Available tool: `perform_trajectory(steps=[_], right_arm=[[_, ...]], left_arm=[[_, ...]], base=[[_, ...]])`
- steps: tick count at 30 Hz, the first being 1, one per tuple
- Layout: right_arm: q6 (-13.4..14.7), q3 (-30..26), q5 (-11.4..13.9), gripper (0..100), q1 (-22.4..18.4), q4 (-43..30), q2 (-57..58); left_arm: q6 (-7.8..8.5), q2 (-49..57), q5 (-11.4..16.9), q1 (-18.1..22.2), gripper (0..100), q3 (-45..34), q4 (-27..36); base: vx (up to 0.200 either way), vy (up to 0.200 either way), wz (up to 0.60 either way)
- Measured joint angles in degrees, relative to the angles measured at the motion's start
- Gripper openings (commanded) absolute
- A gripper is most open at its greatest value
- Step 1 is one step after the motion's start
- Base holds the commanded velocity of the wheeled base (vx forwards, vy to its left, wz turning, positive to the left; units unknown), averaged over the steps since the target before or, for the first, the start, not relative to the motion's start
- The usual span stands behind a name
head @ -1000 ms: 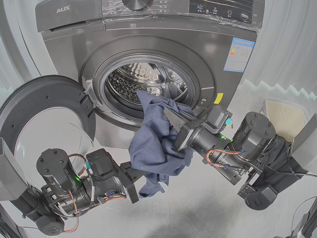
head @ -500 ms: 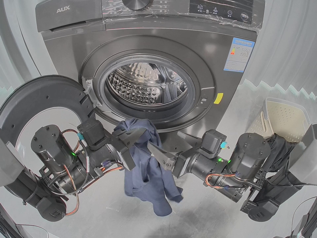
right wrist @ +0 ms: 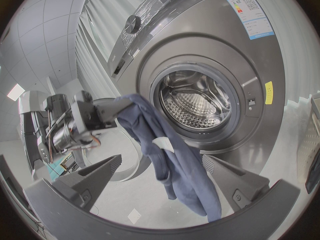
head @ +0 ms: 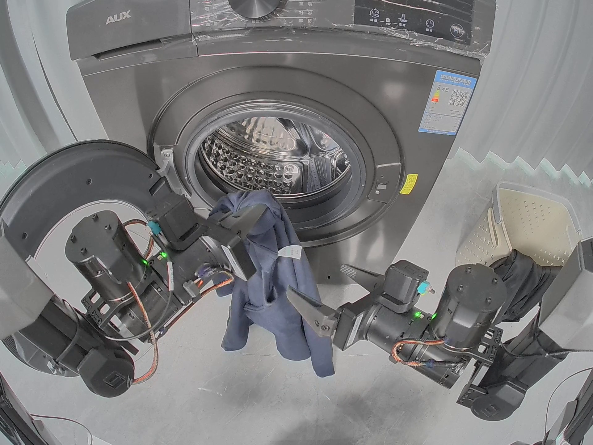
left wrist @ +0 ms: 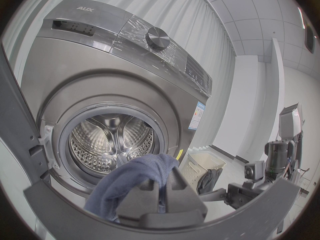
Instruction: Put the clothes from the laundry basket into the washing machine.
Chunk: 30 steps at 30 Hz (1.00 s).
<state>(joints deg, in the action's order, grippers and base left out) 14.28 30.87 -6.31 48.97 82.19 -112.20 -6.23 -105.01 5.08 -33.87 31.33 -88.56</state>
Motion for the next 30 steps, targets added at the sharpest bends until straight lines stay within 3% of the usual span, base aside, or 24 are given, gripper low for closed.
perform_trajectory(steps=[4, 14, 30], right_arm=[[-0.05, -0.94, 0.24, 100, 0.37, 0.06, -0.34], [-0.71, -0.55, 0.4, 100, 1.69, 0.74, -4.5], [-3.79, 13.12, 0.73, 100, 0.65, 0.79, -15.42]], left_arm=[[0.02, -0.09, -1.37, 0.0, 0, 1.72, -0.01], [0.07, -0.2, -1.8, -0.06, 0, 3.58, 0.0], [0.21, 0.27, -1.61, -0.3, 0, 3.5, -0.09]], base=[[0.0, 0.0, 0.0], [0.0, 0.0, 0.0], [0.0, 0.0, 0.0]])
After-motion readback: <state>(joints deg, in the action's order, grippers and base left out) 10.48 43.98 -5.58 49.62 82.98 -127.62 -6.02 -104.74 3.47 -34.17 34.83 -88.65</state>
